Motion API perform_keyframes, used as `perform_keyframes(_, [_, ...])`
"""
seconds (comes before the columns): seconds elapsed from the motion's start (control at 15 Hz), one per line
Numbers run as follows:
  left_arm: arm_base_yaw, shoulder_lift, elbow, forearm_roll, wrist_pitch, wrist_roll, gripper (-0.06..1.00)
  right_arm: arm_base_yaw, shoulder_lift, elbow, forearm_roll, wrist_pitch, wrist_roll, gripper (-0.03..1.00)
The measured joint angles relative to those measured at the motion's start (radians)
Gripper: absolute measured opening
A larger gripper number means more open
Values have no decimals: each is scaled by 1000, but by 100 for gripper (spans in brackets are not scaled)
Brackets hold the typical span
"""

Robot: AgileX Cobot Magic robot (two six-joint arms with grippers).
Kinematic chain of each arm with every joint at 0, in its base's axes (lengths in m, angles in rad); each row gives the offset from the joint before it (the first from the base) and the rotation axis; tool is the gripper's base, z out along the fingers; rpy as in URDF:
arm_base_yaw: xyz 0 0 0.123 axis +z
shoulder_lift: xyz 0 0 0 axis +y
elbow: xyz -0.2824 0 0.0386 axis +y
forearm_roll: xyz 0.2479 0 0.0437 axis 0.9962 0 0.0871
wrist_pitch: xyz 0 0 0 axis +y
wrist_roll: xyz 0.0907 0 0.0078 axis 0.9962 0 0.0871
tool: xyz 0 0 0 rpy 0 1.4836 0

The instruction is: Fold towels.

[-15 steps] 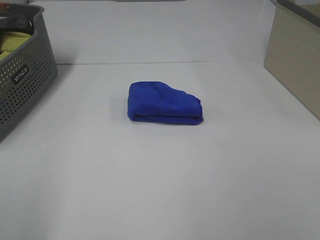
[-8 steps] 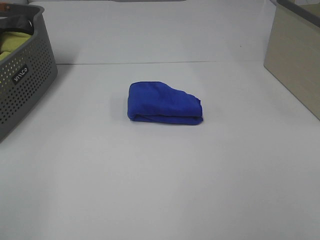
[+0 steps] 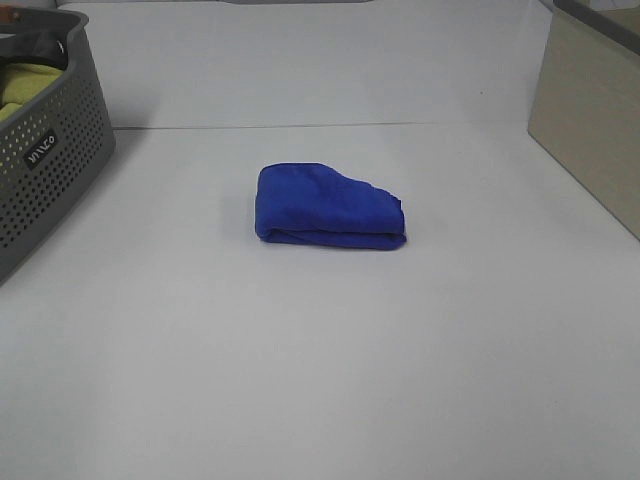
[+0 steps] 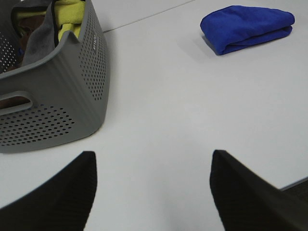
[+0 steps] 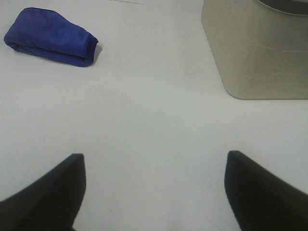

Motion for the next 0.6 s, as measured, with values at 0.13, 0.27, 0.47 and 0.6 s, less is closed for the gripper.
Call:
perform_keyframes(0.13, [0,0,0,0,0,0,64,0,0,0,0,0,0,76])
perform_keyframes(0.27, [0,0,0,0,0,0,64,0,0,0,0,0,0,76])
perform_keyframes(0.47, [0,0,0,0,0,0,64,0,0,0,0,0,0,76])
perform_keyframes(0.6, [0,0,0,0,0,0,64,0,0,0,0,0,0,76])
